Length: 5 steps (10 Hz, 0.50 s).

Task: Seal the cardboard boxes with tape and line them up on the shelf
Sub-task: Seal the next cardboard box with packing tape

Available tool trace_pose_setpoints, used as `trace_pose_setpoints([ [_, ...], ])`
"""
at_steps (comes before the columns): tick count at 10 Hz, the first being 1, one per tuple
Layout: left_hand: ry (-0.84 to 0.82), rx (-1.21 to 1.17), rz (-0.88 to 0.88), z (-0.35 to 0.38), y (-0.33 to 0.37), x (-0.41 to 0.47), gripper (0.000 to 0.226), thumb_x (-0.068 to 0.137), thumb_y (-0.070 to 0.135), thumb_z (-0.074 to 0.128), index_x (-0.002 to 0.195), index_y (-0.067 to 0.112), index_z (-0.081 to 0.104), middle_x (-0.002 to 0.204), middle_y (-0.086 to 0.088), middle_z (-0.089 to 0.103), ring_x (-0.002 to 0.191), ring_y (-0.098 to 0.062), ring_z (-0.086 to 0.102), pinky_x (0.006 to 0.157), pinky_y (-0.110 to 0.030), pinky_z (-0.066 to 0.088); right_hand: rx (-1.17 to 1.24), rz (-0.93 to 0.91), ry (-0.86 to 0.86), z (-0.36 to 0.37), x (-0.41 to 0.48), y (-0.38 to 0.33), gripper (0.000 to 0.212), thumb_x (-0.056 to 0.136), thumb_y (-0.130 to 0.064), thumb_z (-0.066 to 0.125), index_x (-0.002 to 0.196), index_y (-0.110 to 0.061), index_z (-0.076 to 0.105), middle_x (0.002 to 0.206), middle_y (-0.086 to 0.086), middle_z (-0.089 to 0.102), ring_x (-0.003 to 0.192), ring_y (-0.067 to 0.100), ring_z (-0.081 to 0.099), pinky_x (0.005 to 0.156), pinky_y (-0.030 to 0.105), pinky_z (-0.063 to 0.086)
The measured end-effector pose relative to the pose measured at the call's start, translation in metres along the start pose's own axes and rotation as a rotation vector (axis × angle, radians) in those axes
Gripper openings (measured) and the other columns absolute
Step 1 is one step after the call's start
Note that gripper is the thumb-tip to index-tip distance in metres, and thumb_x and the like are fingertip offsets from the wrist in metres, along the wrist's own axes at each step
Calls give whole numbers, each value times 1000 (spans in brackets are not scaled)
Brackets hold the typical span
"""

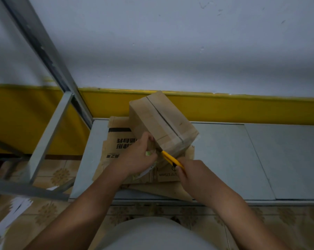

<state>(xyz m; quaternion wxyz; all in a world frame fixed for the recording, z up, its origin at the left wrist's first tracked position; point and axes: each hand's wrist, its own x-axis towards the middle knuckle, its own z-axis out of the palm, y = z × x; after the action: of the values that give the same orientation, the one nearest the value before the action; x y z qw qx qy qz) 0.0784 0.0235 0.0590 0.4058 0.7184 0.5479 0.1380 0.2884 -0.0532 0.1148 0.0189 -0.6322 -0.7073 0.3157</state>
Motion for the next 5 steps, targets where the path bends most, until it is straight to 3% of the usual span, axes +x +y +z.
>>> trace_pose_setpoints([
  [1,-5,18,-11,1,-1,0,28,102,38,58,118,37,35,89,-10,58,70,-28,58,58,-43,43,-101,6,-34,-2,0,-13,29,112,-30,37,110,-13,61,95,4,64,64,8,45,51,21,32],
  [2,-2,10,-2,1,0,-1,25,102,37,57,117,37,36,87,-11,60,76,-35,63,65,-57,52,-137,40,-86,-5,7,-25,29,112,-26,37,115,-10,60,104,7,65,61,6,37,49,20,31],
  [3,9,33,-4,2,1,0,25,102,34,57,117,36,37,85,-7,56,72,-29,60,64,-51,51,-122,112,-114,-10,8,-36,18,108,-18,43,108,-8,59,87,4,54,60,7,35,53,17,34],
  [4,19,57,-6,3,-1,2,25,102,33,56,117,36,37,84,-5,54,66,-22,55,61,-43,46,-93,157,-79,-18,9,-48,14,107,-15,44,95,-10,49,73,0,41,59,11,35,58,30,40],
  [5,26,59,5,4,-2,2,25,102,30,56,117,37,37,82,-4,55,64,-20,54,59,-46,46,-303,265,-303,-20,41,-63,31,109,-19,45,79,-10,42,74,4,36,60,13,33,53,24,31],
])
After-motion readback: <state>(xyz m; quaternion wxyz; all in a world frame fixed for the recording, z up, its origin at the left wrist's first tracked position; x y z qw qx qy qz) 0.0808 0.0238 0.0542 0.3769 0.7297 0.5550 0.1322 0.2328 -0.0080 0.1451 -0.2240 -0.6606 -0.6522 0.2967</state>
